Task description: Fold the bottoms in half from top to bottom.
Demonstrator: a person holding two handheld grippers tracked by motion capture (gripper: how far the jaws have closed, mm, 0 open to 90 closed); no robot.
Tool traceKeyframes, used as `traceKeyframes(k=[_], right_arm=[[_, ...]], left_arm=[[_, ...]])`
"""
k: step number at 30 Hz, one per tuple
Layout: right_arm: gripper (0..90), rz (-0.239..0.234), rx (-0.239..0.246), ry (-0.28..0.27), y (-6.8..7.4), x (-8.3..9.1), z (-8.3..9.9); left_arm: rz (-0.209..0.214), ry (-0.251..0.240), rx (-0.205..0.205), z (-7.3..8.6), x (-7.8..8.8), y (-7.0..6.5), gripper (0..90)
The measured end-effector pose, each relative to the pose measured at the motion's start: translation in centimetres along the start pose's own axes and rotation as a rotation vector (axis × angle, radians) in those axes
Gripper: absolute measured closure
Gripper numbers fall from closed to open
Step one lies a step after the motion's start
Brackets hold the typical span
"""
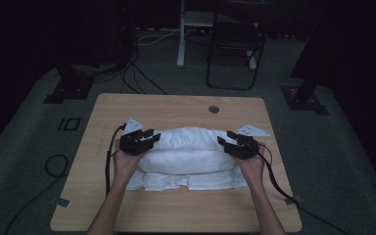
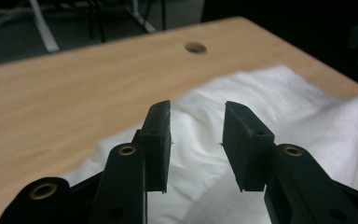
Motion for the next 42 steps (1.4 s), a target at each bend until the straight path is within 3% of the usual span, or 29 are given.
traceKeyframes(k=[1,2,5,6,7,9,10,11,15,18,24,31,34,36,39,42], right_arm=[[50.4,-0.015,0.011,0.034,0.6,-0.8,0.9],[50.4,-0.015,0.011,0.034,0.6,-0.8,0.9],[50.9,-0.038,0.030,0.102,1.8,-1.8,3.3],[50.9,-0.038,0.030,0.102,1.8,-1.8,3.3],[51.3,-0.043,0.050,0.128,2.2,-1.8,4.6],[51.3,-0.043,0.050,0.128,2.2,-1.8,4.6],[51.4,-0.043,0.056,0.143,2.4,-1.8,5.3],[51.9,-0.043,0.063,0.173,2.5,-1.9,6.9],[52.2,-0.051,0.044,0.210,2.3,-2.1,9.1],[53.0,-0.057,0.017,0.227,2.2,-2.2,9.9],[54.1,-0.064,0.000,0.262,2.9,-2.8,10.8],[54.4,-0.089,-0.019,0.253,4.7,-3.6,10.7],[54.3,-0.082,-0.017,0.244,5.2,-4.3,10.5],[54.3,-0.083,-0.012,0.229,5.4,-4.8,10.4],[54.6,-0.083,-0.002,0.220,5.4,-5.1,10.3],[55.0,-0.088,0.007,0.217,5.4,-5.0,10.4]], left_arm=[[0.023,0.029,-0.005,1.1,-0.7,-0.9,64.6],[0.023,0.029,-0.005,1.1,-0.7,-0.9,65.0],[0.045,0.072,-0.019,3.2,-1.2,-2.1,65.5],[0.053,0.081,-0.018,4.0,-1.3,-2.5,65.5],[0.054,0.091,-0.018,4.8,-1.4,-2.8,65.5],[0.055,0.108,-0.024,5.7,-1.5,-3.0,65.5],[0.051,0.137,-0.042,7.6,-1.8,-3.3,65.5],[0.056,0.145,-0.038,8.3,-1.9,-3.4,65.3],[0.025,0.183,-0.077,10.0,-2.4,-3.5,65.1],[-0.013,0.203,-0.107,10.5,-3.0,-3.2,66.3],[-0.030,0.189,-0.078,10.6,-3.4,-1.4,73.8],[-0.108,0.163,-0.009,10.5,-2.8,1.8,75.2],[-0.154,0.148,0.056,10.3,-2.4,3.0,72.6],[-0.185,0.129,0.076,9.9,-1.9,3.5,67.0],[-0.218,0.065,0.100,8.9,-0.9,4.2,50.7],[-0.265,0.011,0.159,8.2,0.1,5.7,39.2]])
Point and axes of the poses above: each handheld gripper's, and its own axes: x roughly backward along the jaws, z roughly out of its underside, y roughly to its left, the point moved 9 cm from there along -x, roughly forward along the jaws
